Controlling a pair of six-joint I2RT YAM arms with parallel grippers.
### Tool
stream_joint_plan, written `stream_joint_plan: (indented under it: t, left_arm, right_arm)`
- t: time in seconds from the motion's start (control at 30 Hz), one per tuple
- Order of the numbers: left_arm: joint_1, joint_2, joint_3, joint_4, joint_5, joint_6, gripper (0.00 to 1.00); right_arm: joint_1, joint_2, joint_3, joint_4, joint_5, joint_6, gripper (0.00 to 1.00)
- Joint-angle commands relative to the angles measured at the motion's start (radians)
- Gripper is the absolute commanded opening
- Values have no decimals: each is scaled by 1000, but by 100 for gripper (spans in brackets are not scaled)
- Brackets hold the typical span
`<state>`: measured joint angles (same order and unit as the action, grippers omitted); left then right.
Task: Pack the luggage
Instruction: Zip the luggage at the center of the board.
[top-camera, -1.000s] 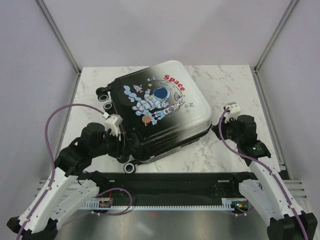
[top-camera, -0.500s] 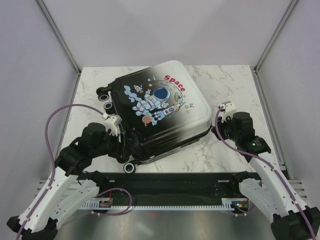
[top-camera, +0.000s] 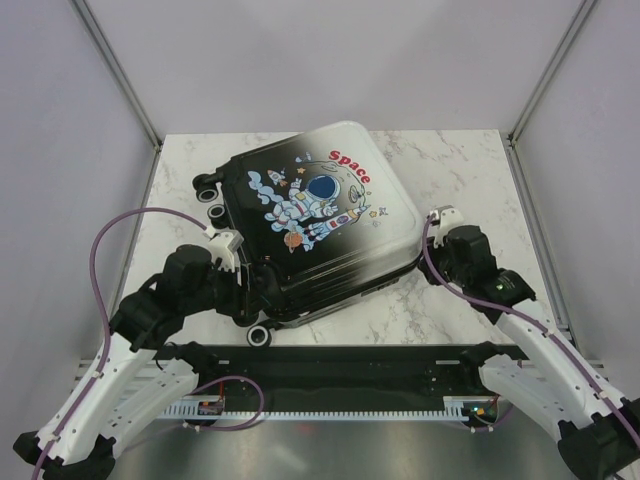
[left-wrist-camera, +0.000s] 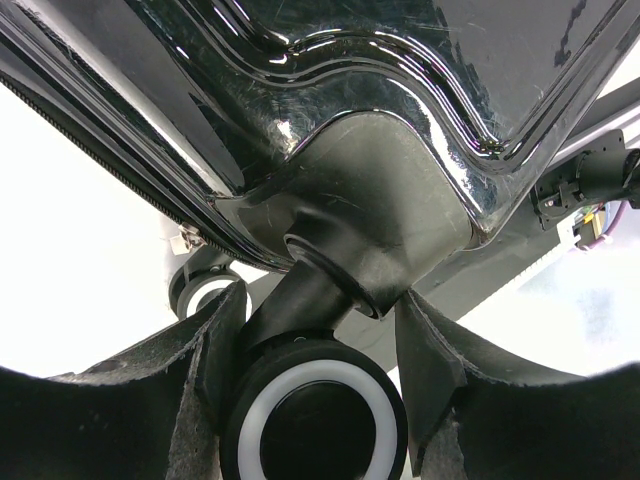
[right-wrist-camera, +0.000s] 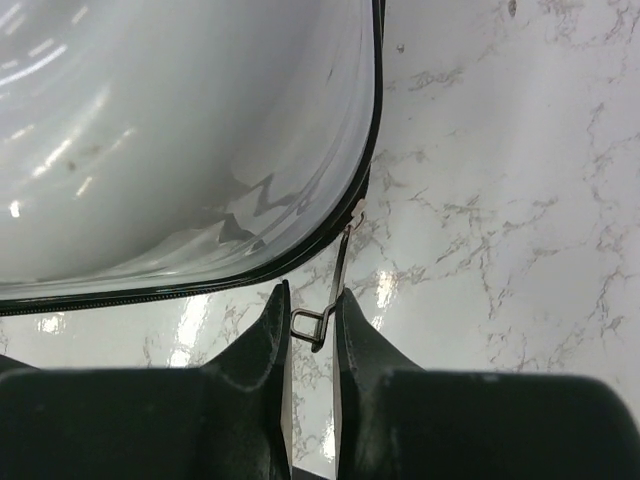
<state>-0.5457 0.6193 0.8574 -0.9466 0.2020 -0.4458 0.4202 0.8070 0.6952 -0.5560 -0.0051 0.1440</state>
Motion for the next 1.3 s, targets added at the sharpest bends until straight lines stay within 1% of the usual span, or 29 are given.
stream_joint_plan:
  t: [0.0,0.13,0.23,0.37,0.43,0.5,0.57,0.63,0.67,0.7,0.77,0.8,0.83,0.87,0.9,0.93,0.97,1.0,1.03,1.07,1.1,1.17,1.2,1.27]
  left_arm:
    - [29,54,-18,227,-289,-195,2]
    - [29,51,-27,236,-280,-200,2]
    - [29,53,-32,249,-266,-200,2]
    - [29,59,-35,258,-242,-197,2]
    - [27,60,-35,258,-239,-188,2]
    - [29,53,-35,256,-237,-180,2]
    - [29,46,-44,256,-242,-171,2]
    - [29,40,-46,244,-265,-165,2]
    - [30,37,-38,229,-289,-162,2]
    - [29,37,-34,221,-289,-160,2]
    - [30,36,-26,212,-331,-151,2]
    - [32,36,-21,213,-341,-142,2]
    - [32,39,-18,216,-348,-137,2]
    - [32,42,-17,226,-345,-137,2]
    - [32,45,-8,233,-339,-139,2]
    - [33,46,-5,238,-326,-140,2]
    - [33,45,-3,244,-325,-145,2]
    - [33,40,2,246,-326,-146,2]
    - [33,36,2,247,-335,-146,2]
    - [33,27,5,246,-340,-145,2]
    - [33,25,11,241,-346,-146,2]
    - [35,20,20,236,-355,-159,2]
    - [35,23,29,236,-354,-163,2]
    - [36,34,41,239,-354,-171,2]
  right_arm:
    - [163,-45,83,-11,-452,175,0]
    - [251,-65,79,-30,-400,245,0]
    - [326,-68,75,-7,-342,273,0]
    - [428,-20,84,48,-273,328,0]
    - [475,-17,102,62,-159,344,0]
    - [476,-29,105,56,-48,384,0]
    - [474,-17,118,32,42,376,0]
    - [470,52,147,-7,97,370,0]
    - [454,104,165,-30,96,343,0]
    - [454,104,165,-39,96,338,0]
    - [404,133,181,-38,113,332,1]
    - [373,129,181,-15,105,325,4]
    - [298,115,184,-12,97,319,16]
    - [252,106,182,-12,50,312,17]
    - [153,97,179,-13,21,296,18]
    - [106,81,176,-19,8,277,25]
    - [70,75,175,-41,-28,263,35]
    - [1,72,178,-53,-35,247,52]
    - [-24,67,184,-67,-26,232,93]
    - [-47,64,184,-77,-22,220,98]
    - [-93,67,178,-79,-30,207,98]
    - [-138,87,167,-75,-47,181,98]
    - [-182,112,155,-68,-90,175,98]
    - [-227,133,141,-36,-133,183,98]
